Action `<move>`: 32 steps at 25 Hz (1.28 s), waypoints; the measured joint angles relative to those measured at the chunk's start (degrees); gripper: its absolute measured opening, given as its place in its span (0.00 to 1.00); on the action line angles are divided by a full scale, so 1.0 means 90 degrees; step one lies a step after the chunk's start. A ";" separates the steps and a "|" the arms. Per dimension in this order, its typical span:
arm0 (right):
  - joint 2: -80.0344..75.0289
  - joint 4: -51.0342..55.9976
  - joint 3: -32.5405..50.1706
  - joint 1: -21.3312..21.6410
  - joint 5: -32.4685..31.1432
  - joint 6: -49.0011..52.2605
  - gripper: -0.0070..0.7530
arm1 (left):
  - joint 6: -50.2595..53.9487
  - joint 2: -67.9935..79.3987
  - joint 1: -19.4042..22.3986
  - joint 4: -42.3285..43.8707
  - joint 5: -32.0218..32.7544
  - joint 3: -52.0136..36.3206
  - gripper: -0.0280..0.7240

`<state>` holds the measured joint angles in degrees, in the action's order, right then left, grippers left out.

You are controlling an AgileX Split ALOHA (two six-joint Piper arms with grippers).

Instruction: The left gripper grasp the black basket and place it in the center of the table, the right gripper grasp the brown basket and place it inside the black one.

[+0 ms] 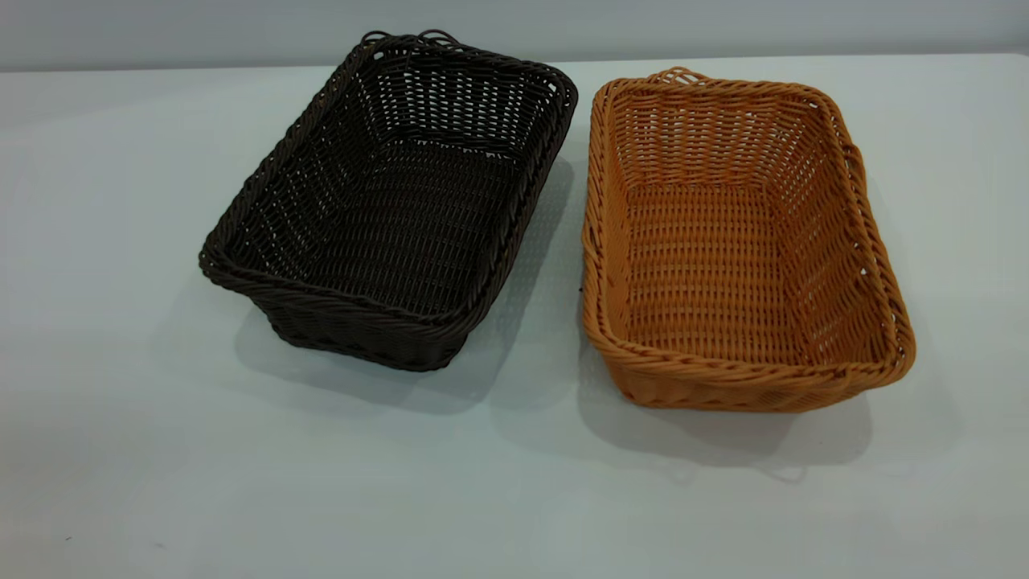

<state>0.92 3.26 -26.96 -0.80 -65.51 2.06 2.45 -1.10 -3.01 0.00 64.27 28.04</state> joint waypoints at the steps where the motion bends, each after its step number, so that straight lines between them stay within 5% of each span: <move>1: 0.0000 0.0000 0.0000 0.0000 0.0000 0.0000 0.75 | -0.0013 0.0000 0.0000 0.0000 0.0000 0.0000 0.71; 24: 0.0000 0.0080 -0.0040 0.0000 0.0145 0.0044 0.75 | -0.0001 0.0104 0.0000 0.0000 -0.0106 0.0061 0.71; 32: -0.0541 0.0428 -0.1067 0.0000 0.0825 0.0140 0.75 | -0.0036 0.2385 0.0000 -0.0219 -0.1925 0.1038 0.71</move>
<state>-3.95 7.12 -36.56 -0.80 -58.09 3.32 2.13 20.36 -3.01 -1.97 46.95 37.38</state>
